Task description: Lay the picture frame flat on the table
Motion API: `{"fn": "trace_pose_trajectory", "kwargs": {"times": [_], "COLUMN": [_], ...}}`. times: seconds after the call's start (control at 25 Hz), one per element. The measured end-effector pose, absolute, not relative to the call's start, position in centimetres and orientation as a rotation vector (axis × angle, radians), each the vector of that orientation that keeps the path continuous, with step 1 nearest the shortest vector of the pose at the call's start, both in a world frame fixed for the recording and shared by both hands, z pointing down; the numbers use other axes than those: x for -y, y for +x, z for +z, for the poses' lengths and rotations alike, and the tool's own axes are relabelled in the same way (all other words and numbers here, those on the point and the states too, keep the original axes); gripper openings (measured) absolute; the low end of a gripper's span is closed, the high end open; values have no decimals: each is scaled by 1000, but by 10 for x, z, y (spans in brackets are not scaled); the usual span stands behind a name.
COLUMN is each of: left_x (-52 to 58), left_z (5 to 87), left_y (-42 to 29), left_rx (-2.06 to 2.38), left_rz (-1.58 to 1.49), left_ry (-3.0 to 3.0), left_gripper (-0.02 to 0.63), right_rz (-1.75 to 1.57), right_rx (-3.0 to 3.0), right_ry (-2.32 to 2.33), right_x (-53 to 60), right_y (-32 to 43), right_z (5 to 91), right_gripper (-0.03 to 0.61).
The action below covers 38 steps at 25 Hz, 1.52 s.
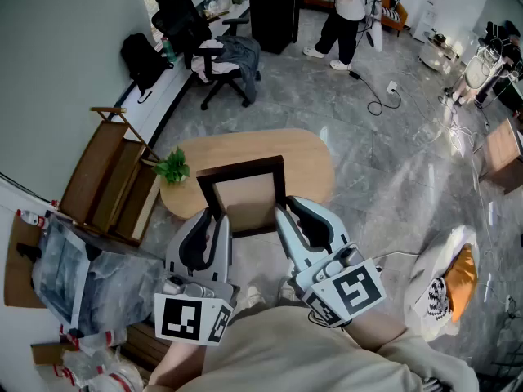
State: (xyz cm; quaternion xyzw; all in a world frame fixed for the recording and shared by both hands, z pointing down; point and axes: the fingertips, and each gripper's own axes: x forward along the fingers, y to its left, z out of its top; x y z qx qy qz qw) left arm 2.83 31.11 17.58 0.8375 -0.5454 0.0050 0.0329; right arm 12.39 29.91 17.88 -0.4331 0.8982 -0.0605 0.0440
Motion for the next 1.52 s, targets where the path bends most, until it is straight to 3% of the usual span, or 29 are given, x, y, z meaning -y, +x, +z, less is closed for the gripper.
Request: {"fn": "trace_pose_trajectory", "kwargs": {"times": [1.52], "left_x": [-309], "left_z": [203], "left_y": [97], "left_rx": [1744], "left_rz": [61], "left_ry": [2517], "left_gripper": [75], "right_rz": [-258], "right_rx": [-2774], "right_ry": [-1248], "right_x": [-290], "right_y": [192], "right_z": [210], "right_gripper": [52]}}
